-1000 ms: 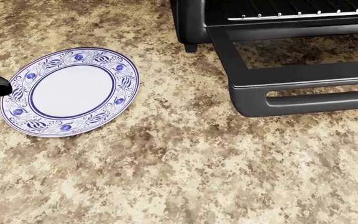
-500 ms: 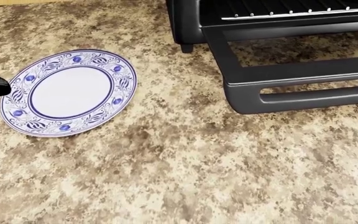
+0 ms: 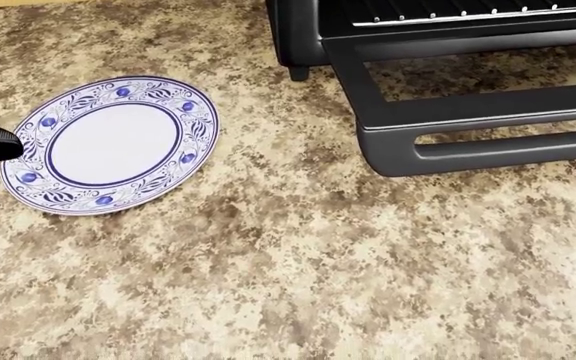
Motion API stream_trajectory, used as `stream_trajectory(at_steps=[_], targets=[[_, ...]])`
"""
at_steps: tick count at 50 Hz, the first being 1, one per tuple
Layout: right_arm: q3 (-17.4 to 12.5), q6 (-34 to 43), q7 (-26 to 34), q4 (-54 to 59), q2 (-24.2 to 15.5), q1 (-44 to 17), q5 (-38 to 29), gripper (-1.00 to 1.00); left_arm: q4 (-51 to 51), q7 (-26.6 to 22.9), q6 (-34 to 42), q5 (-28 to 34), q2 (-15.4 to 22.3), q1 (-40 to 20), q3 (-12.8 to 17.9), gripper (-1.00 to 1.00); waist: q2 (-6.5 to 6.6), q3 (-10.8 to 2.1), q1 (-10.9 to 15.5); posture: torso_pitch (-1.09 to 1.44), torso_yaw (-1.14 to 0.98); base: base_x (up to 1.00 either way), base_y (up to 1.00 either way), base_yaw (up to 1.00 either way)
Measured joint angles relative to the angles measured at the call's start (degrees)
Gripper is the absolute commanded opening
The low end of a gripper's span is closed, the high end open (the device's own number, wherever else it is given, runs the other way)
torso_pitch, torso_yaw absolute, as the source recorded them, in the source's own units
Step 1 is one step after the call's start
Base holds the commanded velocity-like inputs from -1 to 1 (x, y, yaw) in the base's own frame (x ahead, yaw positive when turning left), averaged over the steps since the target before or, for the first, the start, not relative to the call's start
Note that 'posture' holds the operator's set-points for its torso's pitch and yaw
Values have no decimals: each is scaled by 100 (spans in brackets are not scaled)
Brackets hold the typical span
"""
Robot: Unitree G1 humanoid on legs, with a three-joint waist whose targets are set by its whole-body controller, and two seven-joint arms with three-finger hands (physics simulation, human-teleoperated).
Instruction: Pick the bread from the rack and place it on the plate on the counter.
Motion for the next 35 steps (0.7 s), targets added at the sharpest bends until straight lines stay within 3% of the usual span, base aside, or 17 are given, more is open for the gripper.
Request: stream_trajectory(at_steps=[18,27,35], targets=[[14,133,94,-89,24,147,6,100,-26,-17,12,-10,24,1,53,100,-8,-11,7,0,0,0,0,0],[28,215,239,-214,37,210,-12,66,-58,-20,86,-61,83,-57,69,100,-11,-15,3,0,0,0,0,0],[14,312,350,-402,27,307,-82,57,-6,-4,50,-56,72,-45,42,100,-18,-23,0,0,0,0,0,0]])
